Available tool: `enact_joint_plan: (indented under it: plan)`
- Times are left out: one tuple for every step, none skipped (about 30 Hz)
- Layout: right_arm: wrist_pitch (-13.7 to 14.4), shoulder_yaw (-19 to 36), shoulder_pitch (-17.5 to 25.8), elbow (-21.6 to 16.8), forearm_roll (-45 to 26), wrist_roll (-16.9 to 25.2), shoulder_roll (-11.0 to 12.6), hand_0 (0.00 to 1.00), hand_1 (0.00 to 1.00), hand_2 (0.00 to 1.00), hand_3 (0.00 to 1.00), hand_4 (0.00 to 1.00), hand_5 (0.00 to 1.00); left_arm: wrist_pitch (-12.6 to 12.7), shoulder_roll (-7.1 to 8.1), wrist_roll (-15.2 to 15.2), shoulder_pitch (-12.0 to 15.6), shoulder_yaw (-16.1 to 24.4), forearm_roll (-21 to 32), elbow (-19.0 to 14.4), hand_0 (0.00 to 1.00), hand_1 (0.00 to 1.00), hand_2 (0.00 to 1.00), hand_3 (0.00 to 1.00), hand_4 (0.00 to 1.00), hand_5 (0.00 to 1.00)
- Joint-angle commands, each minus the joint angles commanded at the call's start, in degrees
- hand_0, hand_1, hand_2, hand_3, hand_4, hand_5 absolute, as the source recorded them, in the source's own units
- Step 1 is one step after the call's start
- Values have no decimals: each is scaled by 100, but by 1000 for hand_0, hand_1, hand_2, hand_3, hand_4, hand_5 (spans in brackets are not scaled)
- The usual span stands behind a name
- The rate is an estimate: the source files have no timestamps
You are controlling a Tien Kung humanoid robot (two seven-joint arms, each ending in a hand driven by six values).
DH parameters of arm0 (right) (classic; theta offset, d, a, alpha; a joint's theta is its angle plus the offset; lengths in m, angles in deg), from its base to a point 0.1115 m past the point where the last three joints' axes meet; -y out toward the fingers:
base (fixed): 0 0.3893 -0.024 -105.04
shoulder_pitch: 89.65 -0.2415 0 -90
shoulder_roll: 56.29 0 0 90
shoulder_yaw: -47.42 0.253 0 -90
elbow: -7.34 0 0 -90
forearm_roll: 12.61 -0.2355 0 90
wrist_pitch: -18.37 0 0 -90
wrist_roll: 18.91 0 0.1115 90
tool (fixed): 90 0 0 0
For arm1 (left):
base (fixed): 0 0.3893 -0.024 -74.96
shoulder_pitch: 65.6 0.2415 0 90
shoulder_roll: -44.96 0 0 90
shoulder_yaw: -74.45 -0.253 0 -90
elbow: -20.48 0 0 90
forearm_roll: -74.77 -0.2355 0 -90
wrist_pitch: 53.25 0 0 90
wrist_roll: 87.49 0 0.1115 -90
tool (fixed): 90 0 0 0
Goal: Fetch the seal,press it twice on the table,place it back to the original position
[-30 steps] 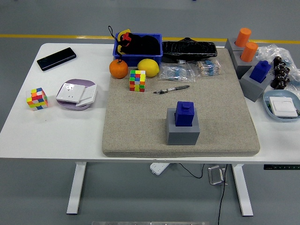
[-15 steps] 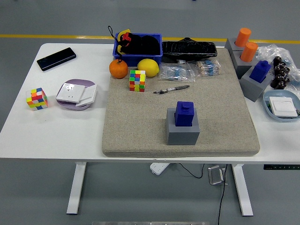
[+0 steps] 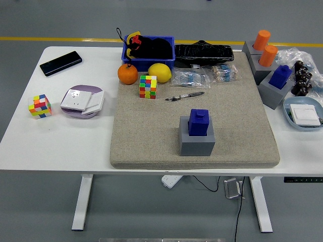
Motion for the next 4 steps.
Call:
enact_joint_plan:
  plan:
    - [0, 0, 3, -1, -2, 1, 2, 878, 855, 839, 810, 998, 495, 1, 0, 2, -3, 7, -4, -1, 747, 696, 684, 752, 676, 305]
    - [0, 1, 5, -1, -1, 1, 2, 878, 855, 839, 810, 998, 495, 1, 1, 3, -3, 11, -7, -2, 747, 696, 684, 752, 676, 305]
    - [1, 3, 7, -1, 0, 0, 3, 878, 855, 839, 810, 998, 495, 1, 1, 4, -4, 13, -9, -2, 747, 696, 684, 752, 676, 305]
    - [2, 5, 8, 0, 0, 0, 3, 878, 855, 839, 810, 998, 495, 2, 1, 4, -4, 13, -10, -2, 747, 696, 684, 752, 676, 305]
